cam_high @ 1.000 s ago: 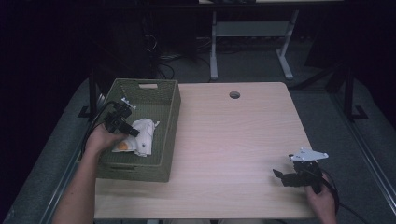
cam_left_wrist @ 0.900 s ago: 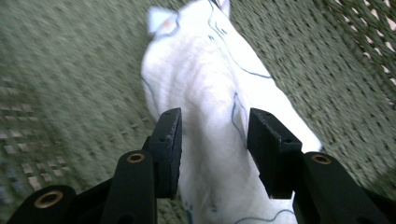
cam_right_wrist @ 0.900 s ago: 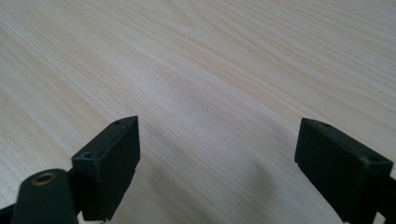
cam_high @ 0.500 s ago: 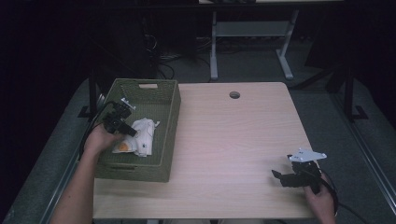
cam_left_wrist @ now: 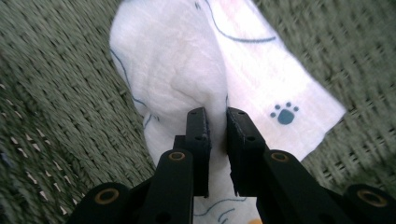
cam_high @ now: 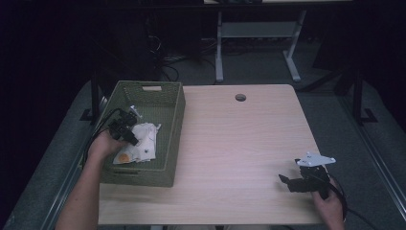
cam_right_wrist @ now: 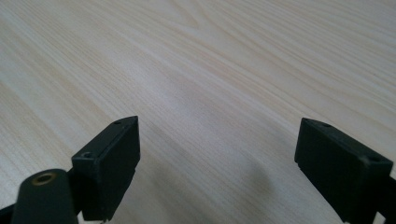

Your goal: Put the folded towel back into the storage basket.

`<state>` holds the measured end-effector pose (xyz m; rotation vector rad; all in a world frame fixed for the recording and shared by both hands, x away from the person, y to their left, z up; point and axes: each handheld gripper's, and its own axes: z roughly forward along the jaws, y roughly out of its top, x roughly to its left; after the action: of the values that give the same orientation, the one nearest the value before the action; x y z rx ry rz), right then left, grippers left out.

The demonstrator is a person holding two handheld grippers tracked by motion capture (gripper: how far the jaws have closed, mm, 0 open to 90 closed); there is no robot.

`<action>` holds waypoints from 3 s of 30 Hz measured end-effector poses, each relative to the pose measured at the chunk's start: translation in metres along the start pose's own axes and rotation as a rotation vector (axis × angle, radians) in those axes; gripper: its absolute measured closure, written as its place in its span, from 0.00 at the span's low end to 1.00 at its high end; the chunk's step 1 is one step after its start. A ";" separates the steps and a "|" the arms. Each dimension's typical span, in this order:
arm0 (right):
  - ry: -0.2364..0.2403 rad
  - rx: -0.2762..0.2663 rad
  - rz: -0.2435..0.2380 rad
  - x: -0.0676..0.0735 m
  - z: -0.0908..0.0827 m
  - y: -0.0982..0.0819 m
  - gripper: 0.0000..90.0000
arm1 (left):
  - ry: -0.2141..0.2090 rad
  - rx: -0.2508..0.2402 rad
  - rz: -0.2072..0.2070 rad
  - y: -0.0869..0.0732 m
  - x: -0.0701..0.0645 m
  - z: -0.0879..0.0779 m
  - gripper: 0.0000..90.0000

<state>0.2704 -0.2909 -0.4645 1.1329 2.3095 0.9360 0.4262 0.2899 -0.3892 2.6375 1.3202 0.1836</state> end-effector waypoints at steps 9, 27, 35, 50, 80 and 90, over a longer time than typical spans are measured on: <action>0.004 0.000 -0.007 0.001 0.001 0.000 0.15 | -0.038 -0.100 0.013 0.002 -0.011 -0.021 0.82; 0.007 -0.010 0.001 0.000 -0.002 0.000 0.15 | -0.057 0.151 0.105 0.025 -0.039 0.035 0.67; 0.008 -0.014 0.000 0.000 -0.003 0.000 0.15 | -0.056 0.147 0.125 0.029 -0.043 0.039 0.87; 0.010 -0.017 -0.012 0.003 -0.004 0.001 0.15 | -0.263 0.019 0.177 0.024 -0.055 0.007 0.73; 0.014 -0.005 -0.011 0.002 -0.001 0.002 0.15 | 0.028 0.124 -0.117 0.010 0.013 0.024 0.96; 0.018 0.001 -0.017 0.003 0.002 0.002 0.15 | 0.178 -0.020 -0.116 0.013 0.012 0.004 0.78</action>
<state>0.2710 -0.2866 -0.4642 1.1081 2.3310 0.9423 0.4444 0.2912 -0.3900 2.5688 1.5130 0.4210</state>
